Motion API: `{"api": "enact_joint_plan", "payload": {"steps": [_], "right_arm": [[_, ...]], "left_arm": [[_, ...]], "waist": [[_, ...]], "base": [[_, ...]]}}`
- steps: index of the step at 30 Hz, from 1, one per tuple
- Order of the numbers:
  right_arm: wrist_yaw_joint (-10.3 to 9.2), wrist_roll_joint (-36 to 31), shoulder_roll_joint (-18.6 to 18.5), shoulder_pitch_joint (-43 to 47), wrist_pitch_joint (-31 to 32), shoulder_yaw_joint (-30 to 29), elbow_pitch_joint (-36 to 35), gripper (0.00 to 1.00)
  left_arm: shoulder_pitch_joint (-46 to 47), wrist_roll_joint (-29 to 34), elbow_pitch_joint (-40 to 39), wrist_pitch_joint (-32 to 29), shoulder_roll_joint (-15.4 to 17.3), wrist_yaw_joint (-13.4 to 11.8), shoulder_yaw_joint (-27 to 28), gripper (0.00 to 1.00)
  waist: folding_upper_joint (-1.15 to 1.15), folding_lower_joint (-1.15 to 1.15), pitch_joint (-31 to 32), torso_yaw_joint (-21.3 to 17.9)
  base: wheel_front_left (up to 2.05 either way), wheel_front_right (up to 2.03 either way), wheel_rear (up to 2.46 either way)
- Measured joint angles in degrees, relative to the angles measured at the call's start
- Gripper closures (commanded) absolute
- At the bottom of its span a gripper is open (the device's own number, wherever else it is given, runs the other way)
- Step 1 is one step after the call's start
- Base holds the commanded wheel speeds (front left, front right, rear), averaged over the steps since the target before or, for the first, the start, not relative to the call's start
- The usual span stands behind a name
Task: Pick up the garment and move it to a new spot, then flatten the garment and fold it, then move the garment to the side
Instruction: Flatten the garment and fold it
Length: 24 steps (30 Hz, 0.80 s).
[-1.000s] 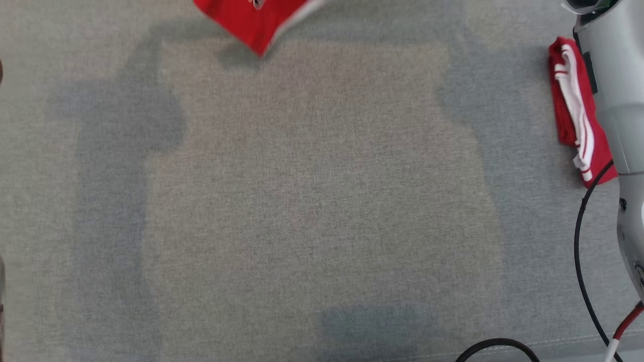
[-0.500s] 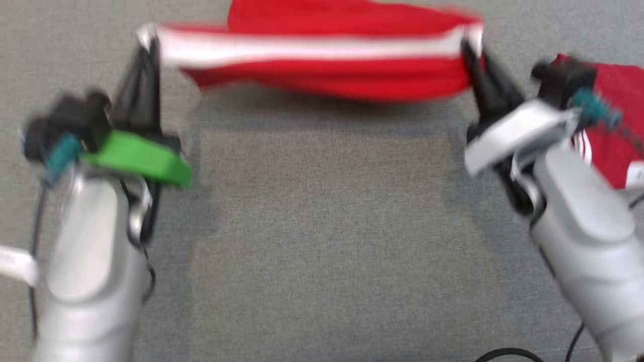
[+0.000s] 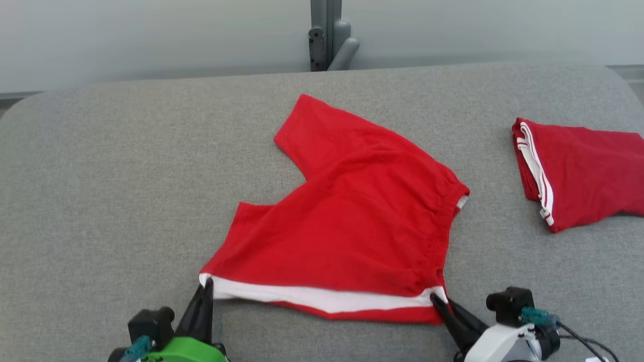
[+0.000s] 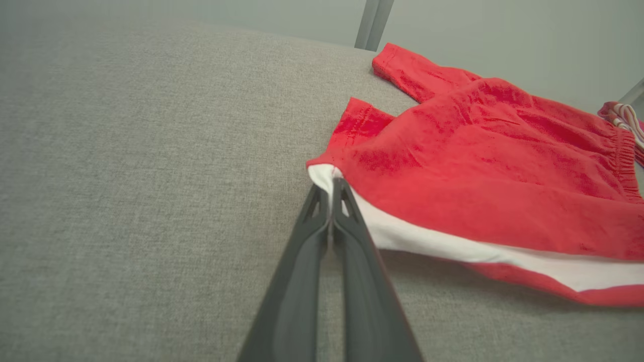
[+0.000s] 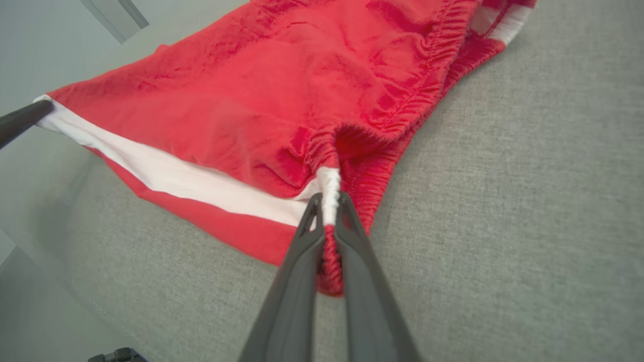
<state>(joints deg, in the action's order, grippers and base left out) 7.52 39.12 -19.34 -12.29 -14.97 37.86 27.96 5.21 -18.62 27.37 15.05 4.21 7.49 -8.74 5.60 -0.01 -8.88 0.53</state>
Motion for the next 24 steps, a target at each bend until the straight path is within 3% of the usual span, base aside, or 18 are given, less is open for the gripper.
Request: {"api": "enact_joint_plan", "payload": {"steps": [10,14,20,24], "right_arm": [[0.0,1.11,-1.37,10.2,-0.01,3.74,0.2,1.0],[0.02,1.89,-1.53,10.79,0.0,1.66,-2.19,1.0],[0.01,6.55,0.6,7.8,0.0,-3.94,-7.03,1.0],[-0.02,9.79,2.92,3.43,-0.01,-7.64,-8.87,1.0]], "left_arm": [[-10.47,0.57,1.45,-0.01,-0.98,0.05,4.43,1.0],[-11.06,1.23,-1.35,-0.01,-0.55,0.07,5.55,1.0],[-0.15,1.78,-7.32,0.0,1.86,0.07,0.94,1.0],[11.1,1.83,-5.71,0.01,3.56,0.07,-3.61,1.0]], "waist": [[0.0,0.0,5.71,1.96],[0.0,0.0,5.56,2.11],[0.0,0.0,3.23,1.0],[-0.01,0.0,0.05,-0.1]], "base": [[0.0,0.0,0.0],[0.0,0.0,0.0],[0.0,0.0,0.0],[0.0,0.0,0.0]]}}
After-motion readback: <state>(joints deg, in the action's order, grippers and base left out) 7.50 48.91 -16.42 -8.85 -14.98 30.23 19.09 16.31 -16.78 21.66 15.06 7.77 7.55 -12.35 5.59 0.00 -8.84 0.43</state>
